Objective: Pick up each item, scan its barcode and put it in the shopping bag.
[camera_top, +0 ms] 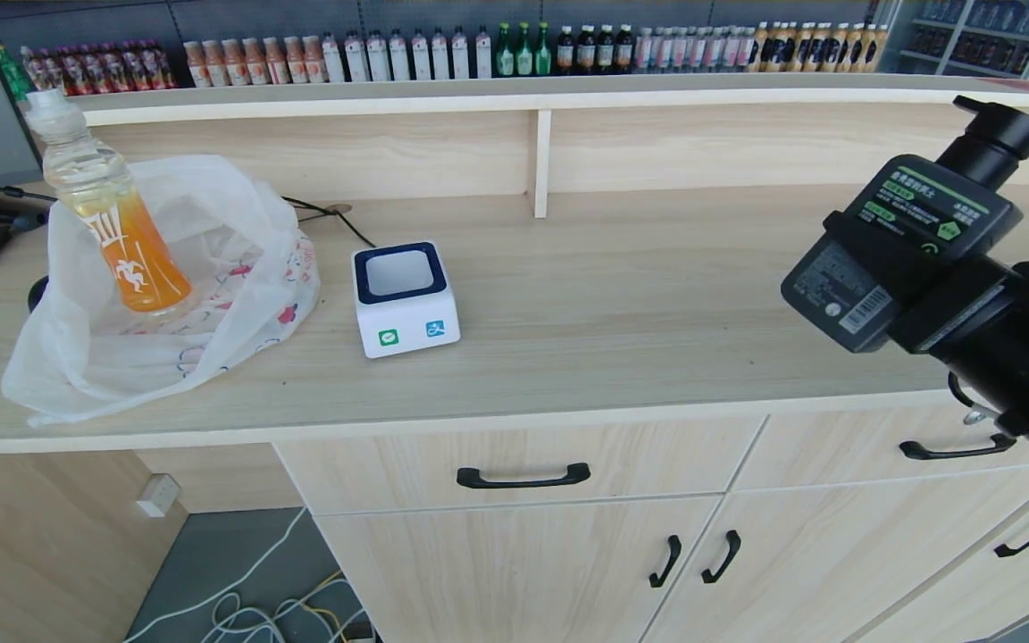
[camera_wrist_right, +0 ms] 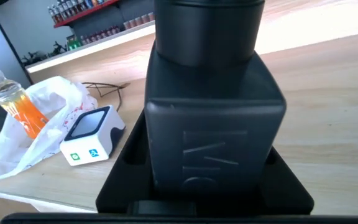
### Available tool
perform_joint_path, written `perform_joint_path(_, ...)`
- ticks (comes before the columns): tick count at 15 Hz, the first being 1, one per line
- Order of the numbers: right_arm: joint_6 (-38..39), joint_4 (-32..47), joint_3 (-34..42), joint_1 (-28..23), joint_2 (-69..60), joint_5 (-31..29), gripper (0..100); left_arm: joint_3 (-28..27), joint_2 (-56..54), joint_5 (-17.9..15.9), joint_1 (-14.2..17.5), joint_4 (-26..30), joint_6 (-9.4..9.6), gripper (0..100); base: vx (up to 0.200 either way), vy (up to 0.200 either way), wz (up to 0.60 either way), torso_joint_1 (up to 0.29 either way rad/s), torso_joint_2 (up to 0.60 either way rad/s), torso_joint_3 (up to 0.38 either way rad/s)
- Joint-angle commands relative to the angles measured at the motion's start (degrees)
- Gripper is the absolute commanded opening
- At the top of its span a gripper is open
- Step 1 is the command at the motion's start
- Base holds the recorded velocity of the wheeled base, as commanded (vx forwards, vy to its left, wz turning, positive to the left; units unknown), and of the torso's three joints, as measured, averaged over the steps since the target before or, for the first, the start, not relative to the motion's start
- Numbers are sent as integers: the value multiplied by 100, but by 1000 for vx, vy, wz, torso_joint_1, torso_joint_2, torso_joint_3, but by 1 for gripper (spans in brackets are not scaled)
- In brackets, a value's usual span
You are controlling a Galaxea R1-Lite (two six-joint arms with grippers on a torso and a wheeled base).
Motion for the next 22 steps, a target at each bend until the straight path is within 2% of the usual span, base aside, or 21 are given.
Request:
perform_joint_path(1, 111, 3, 11, 13, 19, 101, 0, 0, -2, 1, 0, -2, -1, 100, 0, 0, 0, 0, 0, 0)
perform_joint_path(7, 814, 3, -517, 13, 546, 2158, 0, 0, -2, 1, 0, -2, -1, 100, 0, 0, 0, 0, 0, 0)
perform_joint_path(9, 884, -6, -710, 22, 739, 2553, 0, 0, -2, 1, 0, -2, -1, 100, 0, 0, 0, 0, 0, 0)
perform_joint_path(15, 919, -199, -816, 268, 889, 4513, 0, 0, -2, 1, 0, -2, -1, 100, 0, 0, 0, 0, 0, 0)
perform_joint_path(17, 919, -199, -912, 453, 950, 4812, 0, 0, -2, 1, 0, -2, -1, 100, 0, 0, 0, 0, 0, 0)
perform_joint_path(22, 1034, -199, -1000, 813, 994, 4838, 0, 0, -2, 1, 0, -2, -1, 100, 0, 0, 0, 0, 0, 0)
